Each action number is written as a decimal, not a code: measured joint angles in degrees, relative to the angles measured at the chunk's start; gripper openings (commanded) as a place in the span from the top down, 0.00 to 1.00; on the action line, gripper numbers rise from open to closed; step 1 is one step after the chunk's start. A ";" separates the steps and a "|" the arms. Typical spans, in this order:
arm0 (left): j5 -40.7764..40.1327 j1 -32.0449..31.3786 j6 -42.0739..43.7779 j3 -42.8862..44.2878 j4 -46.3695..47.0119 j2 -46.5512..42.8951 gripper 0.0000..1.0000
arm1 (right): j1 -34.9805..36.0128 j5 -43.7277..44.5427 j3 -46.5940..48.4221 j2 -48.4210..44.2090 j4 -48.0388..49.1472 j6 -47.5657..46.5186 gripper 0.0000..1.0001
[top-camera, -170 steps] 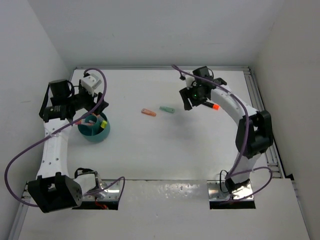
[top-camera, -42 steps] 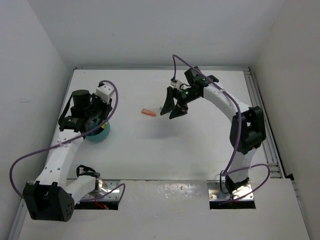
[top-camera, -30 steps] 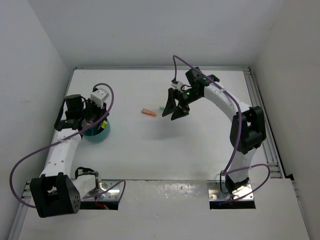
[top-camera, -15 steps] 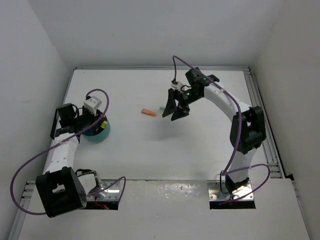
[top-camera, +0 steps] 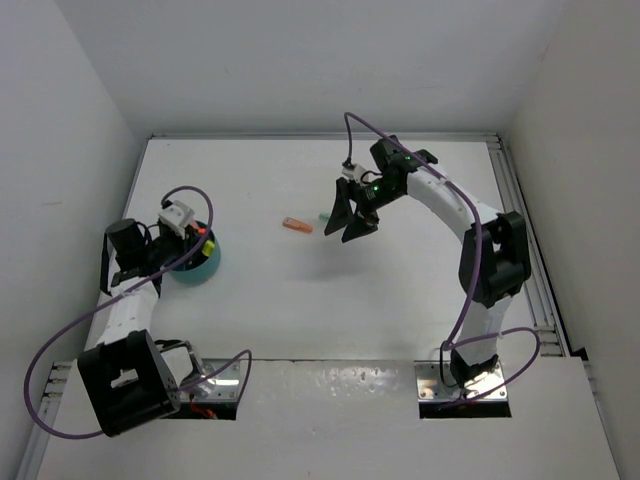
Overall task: Sort the stationery into containers
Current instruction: Place the stationery into the container
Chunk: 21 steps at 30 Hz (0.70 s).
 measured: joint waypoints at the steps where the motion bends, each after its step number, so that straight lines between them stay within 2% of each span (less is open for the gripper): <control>1: 0.00 0.00 -0.48 -0.37 1.16 0.00 0.97 | 0.00 0.00 0.00 0.15 0.00 0.00 0.33; 14: -0.22 -1.53 -7.28 -2.27 10.88 0.92 0.92 | 0.00 0.00 0.02 0.96 -0.13 -0.20 0.33; 21: 1.22 -1.92 -4.61 -2.29 7.39 0.74 0.92 | 0.00 0.00 0.02 1.27 -0.42 -0.46 0.34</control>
